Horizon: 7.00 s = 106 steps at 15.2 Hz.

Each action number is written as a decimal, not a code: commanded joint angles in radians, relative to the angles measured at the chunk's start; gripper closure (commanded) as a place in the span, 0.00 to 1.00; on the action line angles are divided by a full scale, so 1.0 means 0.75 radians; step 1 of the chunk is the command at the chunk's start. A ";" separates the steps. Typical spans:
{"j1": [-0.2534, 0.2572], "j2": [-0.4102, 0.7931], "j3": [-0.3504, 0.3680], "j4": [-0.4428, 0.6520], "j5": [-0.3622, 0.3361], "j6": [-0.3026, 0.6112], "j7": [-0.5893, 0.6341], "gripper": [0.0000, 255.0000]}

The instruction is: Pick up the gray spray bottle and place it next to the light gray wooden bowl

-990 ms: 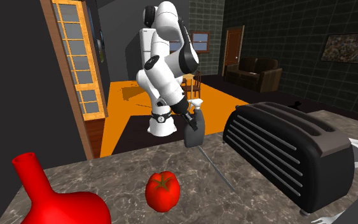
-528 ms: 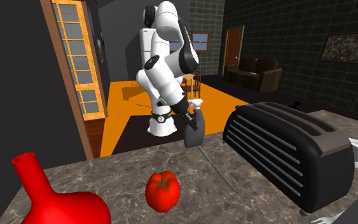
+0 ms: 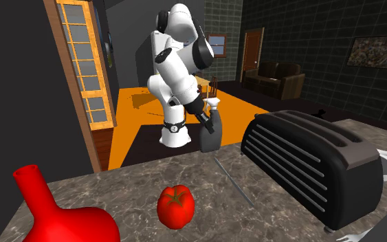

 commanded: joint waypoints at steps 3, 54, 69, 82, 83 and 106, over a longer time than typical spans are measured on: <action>-0.013 -0.062 -0.022 0.040 -0.045 -0.092 0.050 1.00; -0.033 -0.142 -0.152 0.828 -0.195 -0.824 0.524 1.00; 0.029 0.039 0.376 1.022 0.133 -0.500 0.910 1.00; -0.163 0.477 1.009 1.461 0.064 -0.138 1.290 1.00; -0.202 0.528 1.088 1.505 0.027 -0.104 1.332 1.00; -0.211 0.584 1.247 1.167 0.123 0.257 1.147 1.00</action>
